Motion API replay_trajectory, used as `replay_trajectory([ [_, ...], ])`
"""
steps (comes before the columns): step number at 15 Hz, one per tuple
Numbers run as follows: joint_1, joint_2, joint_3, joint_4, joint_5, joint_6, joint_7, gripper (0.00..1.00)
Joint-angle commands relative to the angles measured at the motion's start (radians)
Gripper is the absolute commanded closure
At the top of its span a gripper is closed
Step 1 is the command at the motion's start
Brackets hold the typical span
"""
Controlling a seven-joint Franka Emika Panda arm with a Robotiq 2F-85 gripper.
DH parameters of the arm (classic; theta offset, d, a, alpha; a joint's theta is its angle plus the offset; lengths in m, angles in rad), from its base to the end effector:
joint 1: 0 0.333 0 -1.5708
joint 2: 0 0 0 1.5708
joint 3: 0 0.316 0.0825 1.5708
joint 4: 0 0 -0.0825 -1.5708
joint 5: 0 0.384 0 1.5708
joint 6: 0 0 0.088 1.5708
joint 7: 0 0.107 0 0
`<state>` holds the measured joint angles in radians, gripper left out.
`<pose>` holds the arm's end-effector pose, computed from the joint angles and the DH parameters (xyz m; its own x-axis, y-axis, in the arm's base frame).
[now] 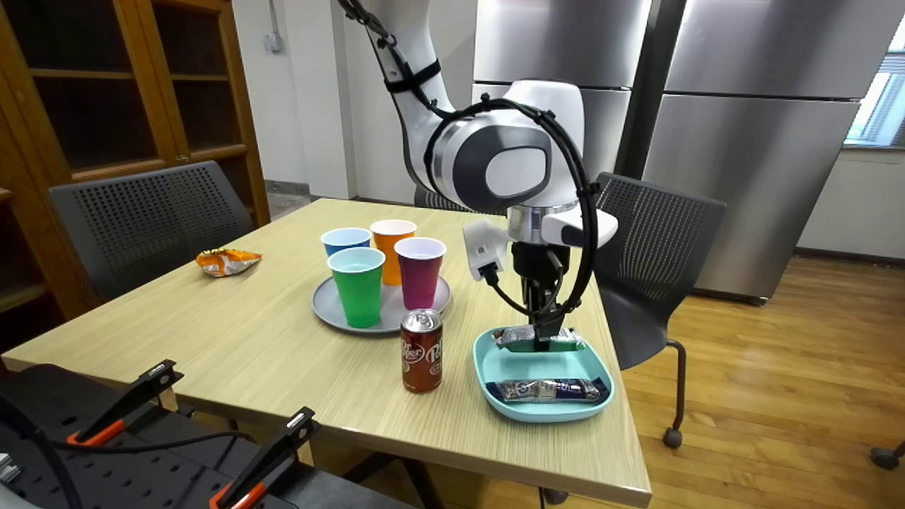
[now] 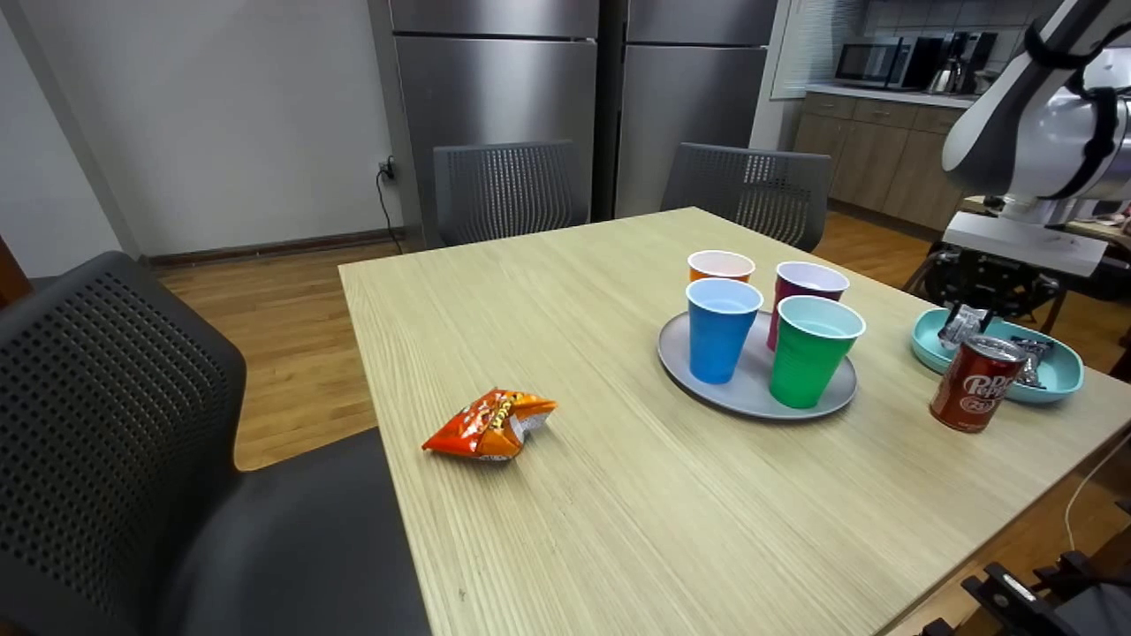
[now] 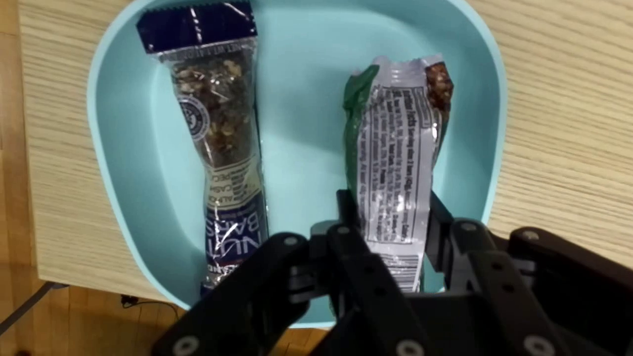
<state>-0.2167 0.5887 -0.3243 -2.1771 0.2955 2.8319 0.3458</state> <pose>0.4705 -0.3069 0.1407 0.4471 -0.8843 0.1345 -0.8931 -0.4496 0.0127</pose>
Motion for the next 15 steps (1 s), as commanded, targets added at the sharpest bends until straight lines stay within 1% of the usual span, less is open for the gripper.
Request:
replay_trajectory([
  [1,0.031,0.021,-0.026,0.019,-0.023,0.013,0.059,0.41],
  [2,0.029,0.007,-0.021,0.01,-0.022,0.01,0.051,0.4],
  [3,0.03,-0.009,-0.018,-0.001,-0.021,0.016,0.043,0.34],
  [4,0.034,-0.025,-0.023,-0.008,-0.019,0.014,0.049,0.27],
  [6,0.021,-0.074,-0.014,-0.028,-0.014,-0.007,0.029,0.12],
  [7,0.017,-0.105,-0.009,-0.045,-0.017,-0.006,0.013,0.05],
  [8,0.016,-0.14,-0.006,-0.065,-0.023,-0.002,-0.005,0.0],
  [11,0.022,-0.233,-0.004,-0.108,-0.056,-0.018,-0.045,0.0],
  [15,0.029,-0.389,0.003,-0.199,-0.143,-0.039,-0.124,0.0],
])
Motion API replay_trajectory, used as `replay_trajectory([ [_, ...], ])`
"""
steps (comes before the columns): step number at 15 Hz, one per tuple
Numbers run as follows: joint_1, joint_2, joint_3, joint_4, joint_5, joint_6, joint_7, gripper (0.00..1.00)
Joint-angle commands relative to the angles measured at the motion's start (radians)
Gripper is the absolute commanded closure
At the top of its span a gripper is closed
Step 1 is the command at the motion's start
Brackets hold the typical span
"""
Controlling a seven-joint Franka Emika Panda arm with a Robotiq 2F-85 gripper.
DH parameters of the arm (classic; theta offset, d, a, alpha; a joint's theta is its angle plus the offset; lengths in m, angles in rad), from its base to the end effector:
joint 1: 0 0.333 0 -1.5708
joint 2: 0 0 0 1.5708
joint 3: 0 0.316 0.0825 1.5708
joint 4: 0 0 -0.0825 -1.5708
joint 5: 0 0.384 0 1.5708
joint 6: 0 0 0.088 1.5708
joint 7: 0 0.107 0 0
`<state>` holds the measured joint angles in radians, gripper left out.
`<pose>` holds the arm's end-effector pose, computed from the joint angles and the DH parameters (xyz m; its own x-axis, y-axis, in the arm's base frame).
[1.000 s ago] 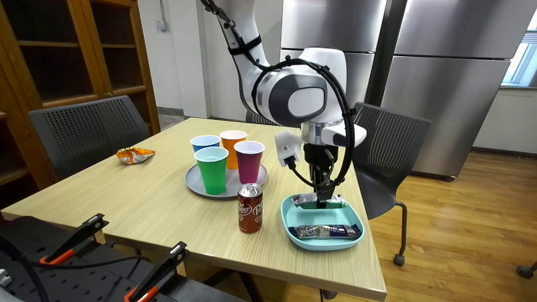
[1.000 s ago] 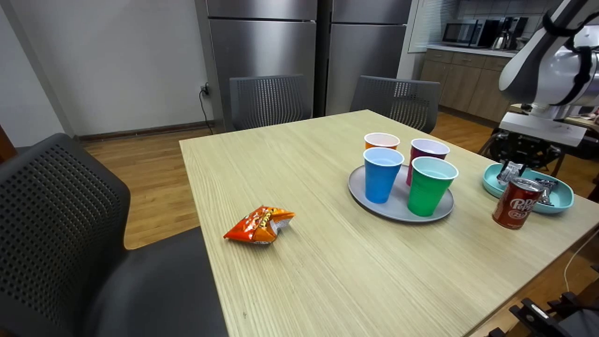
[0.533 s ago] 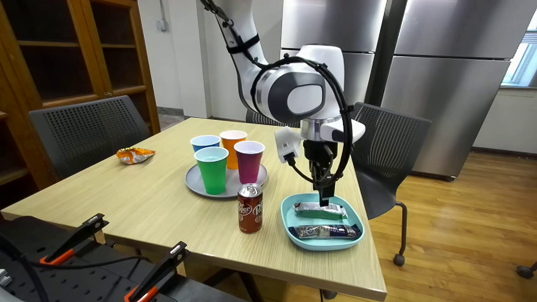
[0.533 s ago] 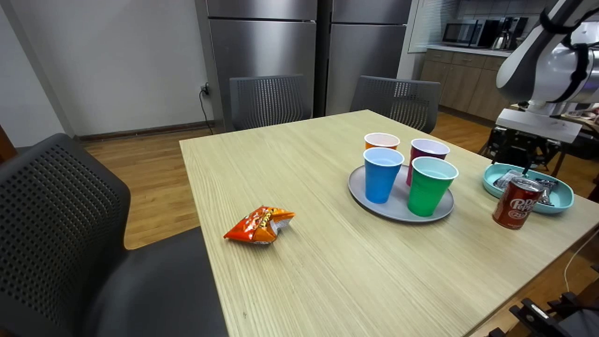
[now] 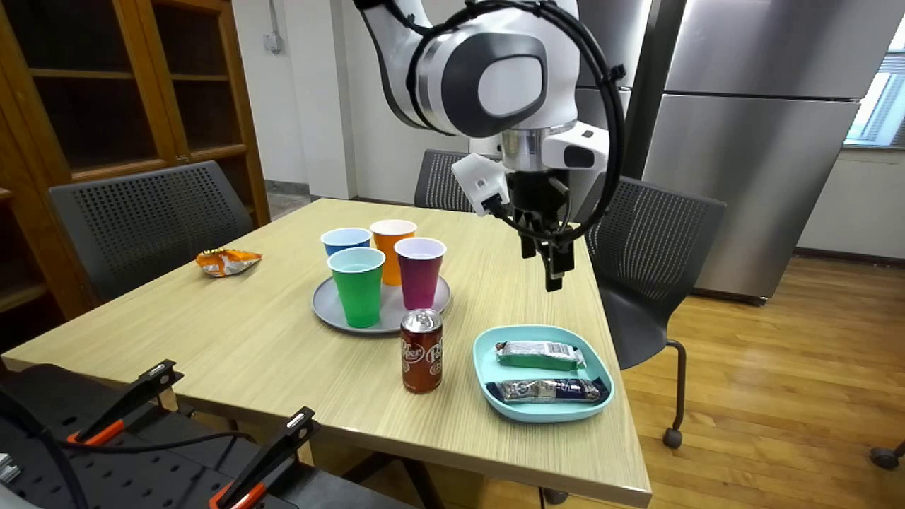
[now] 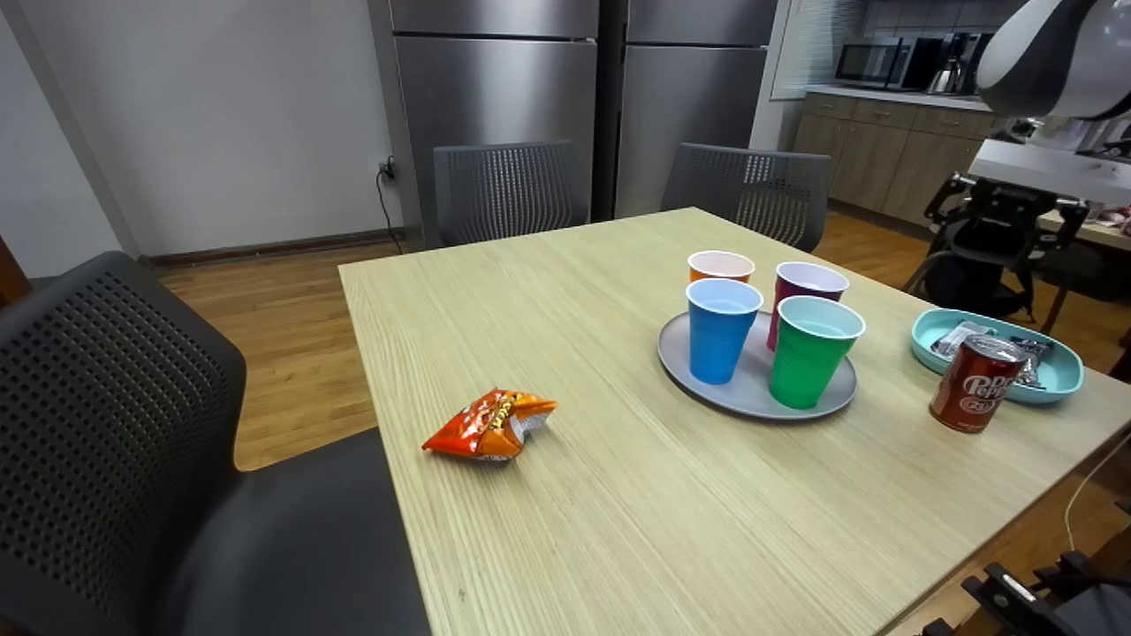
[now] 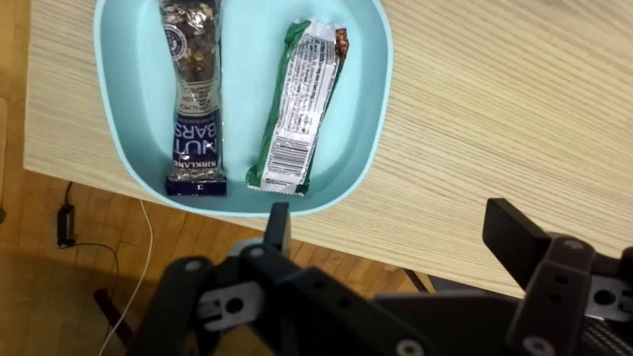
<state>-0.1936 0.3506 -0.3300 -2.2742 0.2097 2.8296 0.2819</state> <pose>0.4763 -0.2882 0.2325 0.5483 -0.8061 0.2225 -0.8174 -0.5728 -0.0608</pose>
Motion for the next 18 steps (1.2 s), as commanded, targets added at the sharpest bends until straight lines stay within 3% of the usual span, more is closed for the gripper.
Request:
replay_trajectory([
  [1,0.007,-0.195,0.02,-0.131,-0.078,-0.045,-0.086,0.0],
  [6,0.054,-0.387,0.101,-0.29,-0.16,-0.039,-0.165,0.0],
  [10,0.105,-0.508,0.186,-0.383,-0.13,-0.077,-0.261,0.0],
  [18,0.255,-0.591,0.252,-0.434,-0.065,-0.245,-0.475,0.0],
])
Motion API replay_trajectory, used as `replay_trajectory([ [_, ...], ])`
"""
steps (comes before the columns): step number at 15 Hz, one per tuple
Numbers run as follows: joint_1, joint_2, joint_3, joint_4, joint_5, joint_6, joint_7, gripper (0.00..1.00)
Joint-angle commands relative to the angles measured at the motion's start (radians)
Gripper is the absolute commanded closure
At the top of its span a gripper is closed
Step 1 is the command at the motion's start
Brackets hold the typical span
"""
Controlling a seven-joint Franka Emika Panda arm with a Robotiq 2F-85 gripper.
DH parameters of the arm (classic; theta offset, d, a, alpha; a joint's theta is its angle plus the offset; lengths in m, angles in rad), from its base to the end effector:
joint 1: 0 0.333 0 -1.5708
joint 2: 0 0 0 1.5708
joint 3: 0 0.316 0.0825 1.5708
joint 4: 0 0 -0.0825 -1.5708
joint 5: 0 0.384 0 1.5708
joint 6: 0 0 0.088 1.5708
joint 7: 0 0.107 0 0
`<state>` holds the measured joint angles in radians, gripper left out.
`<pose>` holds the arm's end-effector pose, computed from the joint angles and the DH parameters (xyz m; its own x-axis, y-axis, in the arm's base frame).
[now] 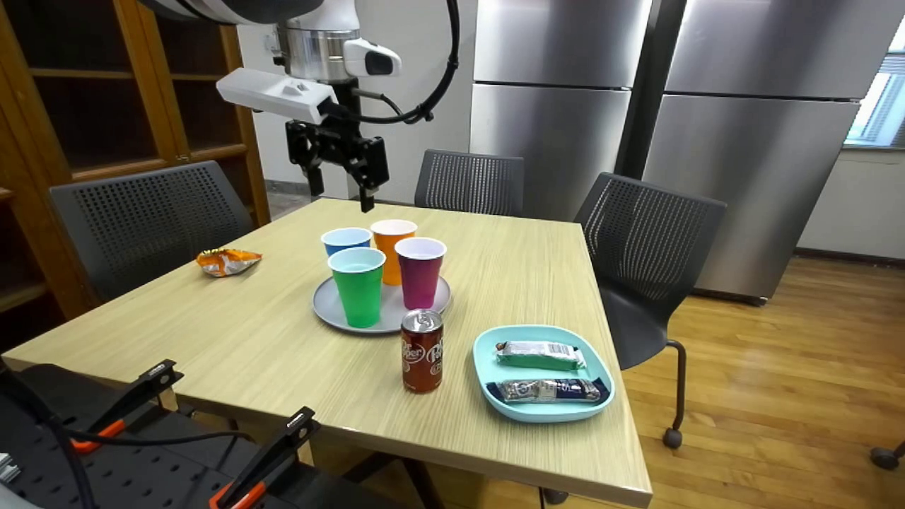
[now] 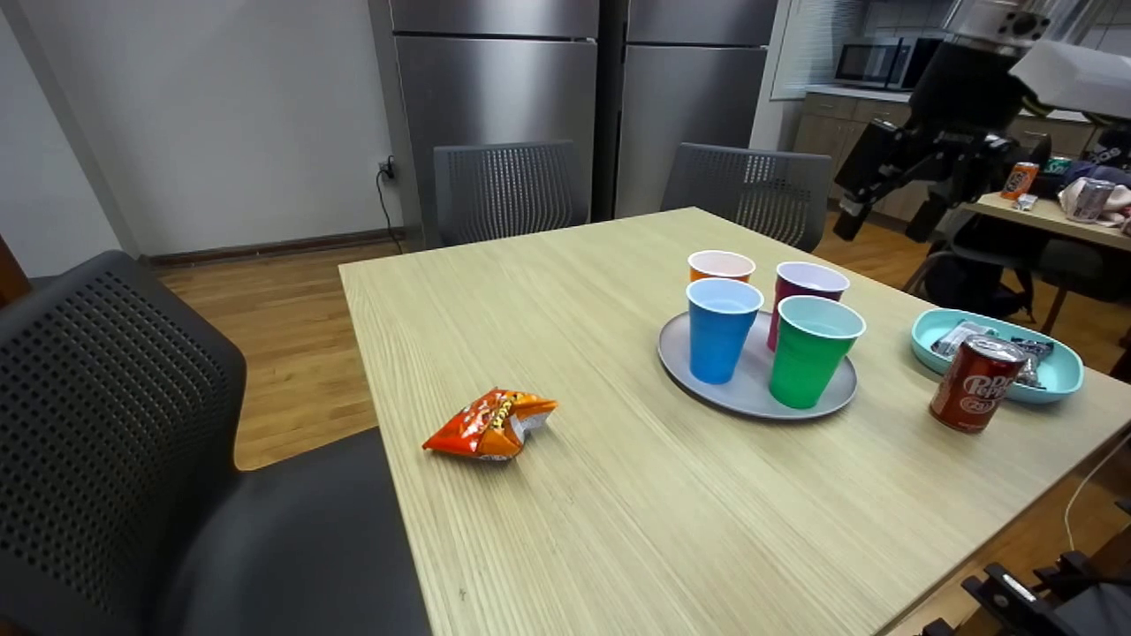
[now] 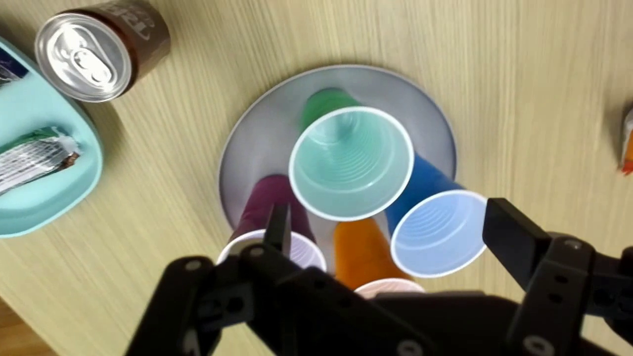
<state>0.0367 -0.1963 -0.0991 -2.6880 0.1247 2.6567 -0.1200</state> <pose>0.4206 -0.0285 0.3115 0.9845 -0.0533 0.1672 -0.0413 -0.9963 -0.0748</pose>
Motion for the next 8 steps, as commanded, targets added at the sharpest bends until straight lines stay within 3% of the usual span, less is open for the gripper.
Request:
replay_trajectory([
  [1,0.032,-0.039,0.028,-0.018,0.012,-0.088,-0.077,0.0],
  [8,0.045,0.031,0.078,-0.008,-0.026,-0.083,-0.049,0.0],
])
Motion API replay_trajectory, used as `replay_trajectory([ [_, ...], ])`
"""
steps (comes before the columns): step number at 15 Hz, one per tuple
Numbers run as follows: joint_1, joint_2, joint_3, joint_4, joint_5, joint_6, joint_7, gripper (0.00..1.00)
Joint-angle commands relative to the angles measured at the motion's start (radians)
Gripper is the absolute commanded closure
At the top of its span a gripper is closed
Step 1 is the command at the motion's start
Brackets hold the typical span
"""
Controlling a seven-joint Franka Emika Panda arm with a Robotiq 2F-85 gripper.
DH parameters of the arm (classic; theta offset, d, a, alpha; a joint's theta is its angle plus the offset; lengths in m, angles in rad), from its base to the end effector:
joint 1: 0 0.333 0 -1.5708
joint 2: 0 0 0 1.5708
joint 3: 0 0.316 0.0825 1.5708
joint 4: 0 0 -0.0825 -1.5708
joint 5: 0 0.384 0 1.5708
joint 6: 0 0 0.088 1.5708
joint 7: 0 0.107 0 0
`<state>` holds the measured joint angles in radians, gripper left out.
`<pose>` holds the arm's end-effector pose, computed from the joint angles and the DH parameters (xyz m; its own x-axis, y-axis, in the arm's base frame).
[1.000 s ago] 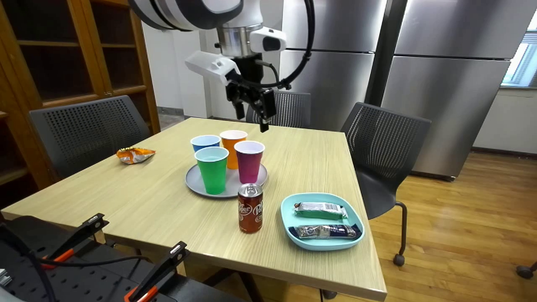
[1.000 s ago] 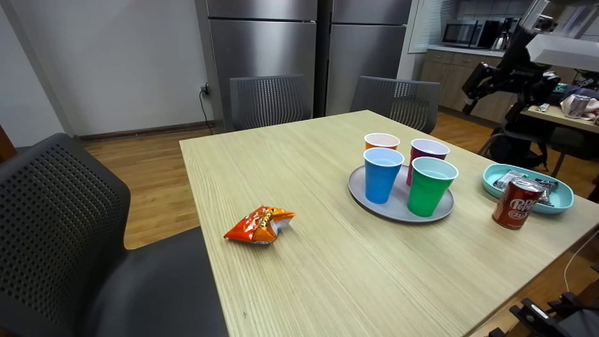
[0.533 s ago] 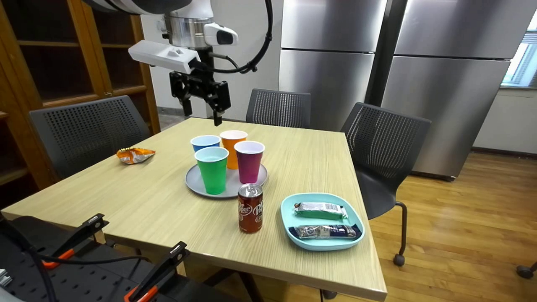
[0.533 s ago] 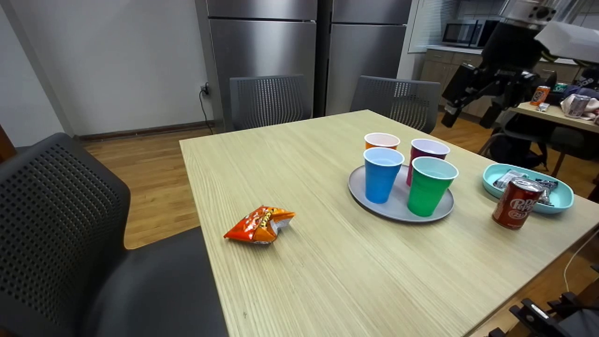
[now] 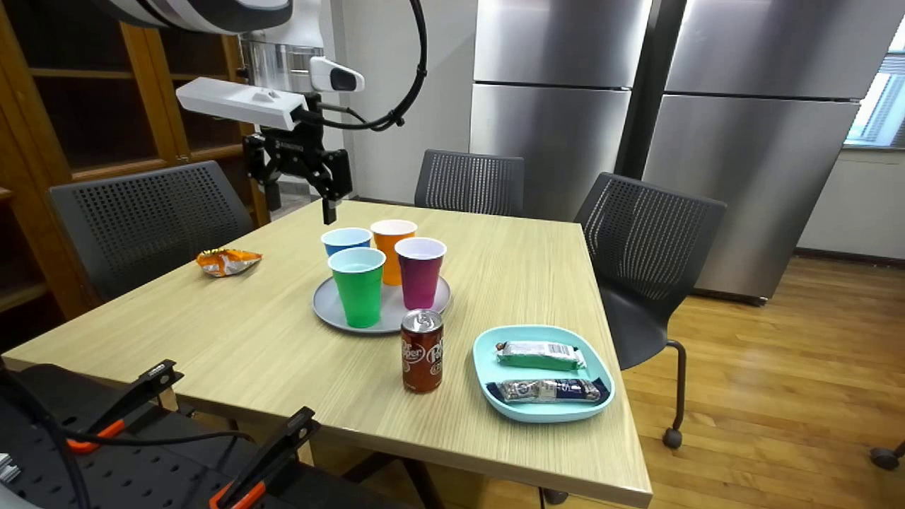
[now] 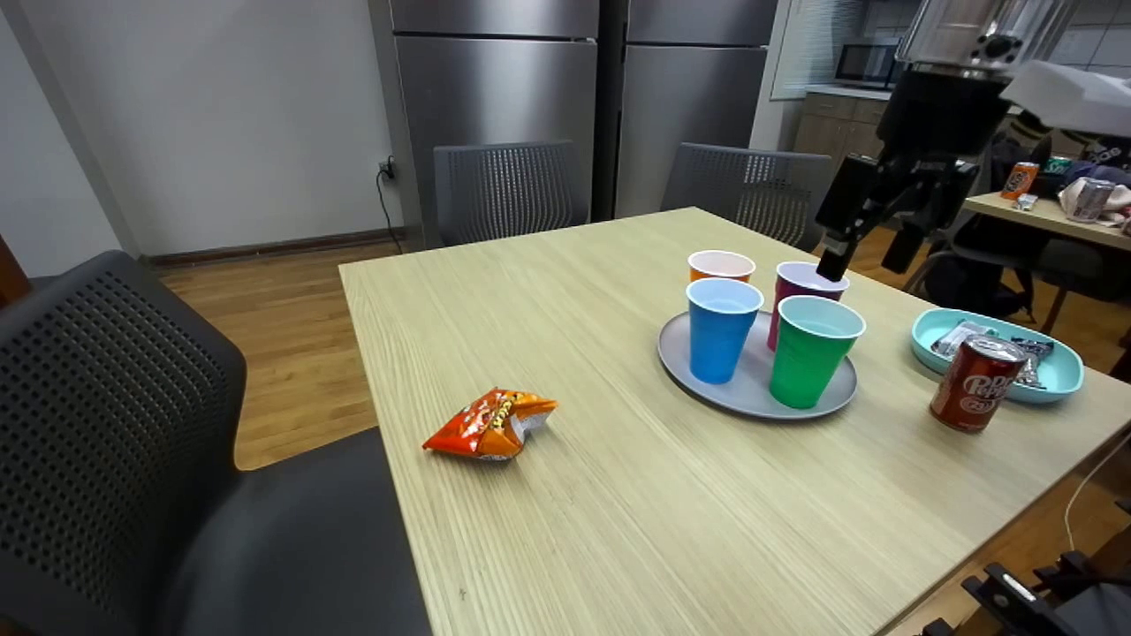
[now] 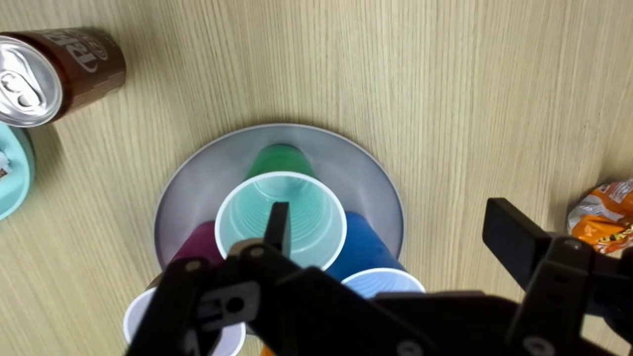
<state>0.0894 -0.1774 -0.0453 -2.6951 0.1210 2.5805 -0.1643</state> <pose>0.4108 0.0166 0.2937 0.9919 0.1055 0.0702 0.1103 -0.9916 -0.0679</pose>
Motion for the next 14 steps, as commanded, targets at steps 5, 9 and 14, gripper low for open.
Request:
replay_trajectory([
  [5,-0.012,0.021,0.024,0.001,-0.006,-0.002,-0.001,0.0],
  [9,-0.012,0.021,0.024,0.001,-0.006,-0.002,-0.001,0.0],
  [14,-0.012,0.021,0.024,0.001,-0.006,-0.002,-0.001,0.0],
])
